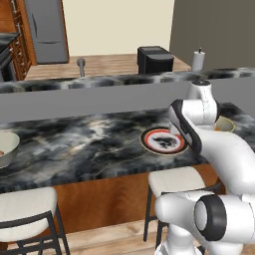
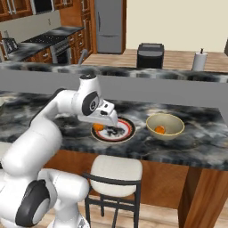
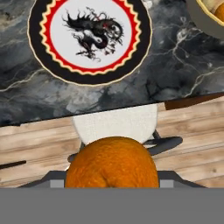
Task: Take the fruits from the plate on the dining counter and place two fruits in each bowl.
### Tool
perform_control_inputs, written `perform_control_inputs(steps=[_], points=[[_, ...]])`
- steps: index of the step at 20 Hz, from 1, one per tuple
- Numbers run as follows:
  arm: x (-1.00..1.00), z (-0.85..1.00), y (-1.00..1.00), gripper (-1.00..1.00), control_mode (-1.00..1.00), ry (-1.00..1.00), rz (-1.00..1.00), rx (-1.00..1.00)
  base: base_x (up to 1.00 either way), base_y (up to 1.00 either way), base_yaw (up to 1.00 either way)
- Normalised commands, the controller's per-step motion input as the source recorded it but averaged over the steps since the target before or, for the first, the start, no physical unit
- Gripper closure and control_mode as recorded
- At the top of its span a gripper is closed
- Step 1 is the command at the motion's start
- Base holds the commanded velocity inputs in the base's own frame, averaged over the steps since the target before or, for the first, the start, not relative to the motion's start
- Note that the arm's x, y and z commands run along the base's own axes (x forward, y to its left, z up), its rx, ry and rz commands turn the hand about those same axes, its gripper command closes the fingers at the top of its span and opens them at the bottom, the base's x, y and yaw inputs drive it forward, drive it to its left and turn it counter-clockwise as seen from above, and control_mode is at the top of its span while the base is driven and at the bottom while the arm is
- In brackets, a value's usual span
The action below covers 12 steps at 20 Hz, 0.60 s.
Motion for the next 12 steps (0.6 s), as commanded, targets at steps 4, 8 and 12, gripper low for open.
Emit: perform_control_inputs(steps=[4,8,12], points=[[-0.2,0.26,0.07,1.0,-1.0,-0.05,0.07,0.0,0.0,0.0,0.0],[-0.19,0.22,0.15,1.0,-1.0,-0.07,0.07,0.0,0.0,0.0,0.0],[-0.01,0.16,0.08,1.0,-1.0,0.0,0.0,0.0,0.0,0.0,0.0]])
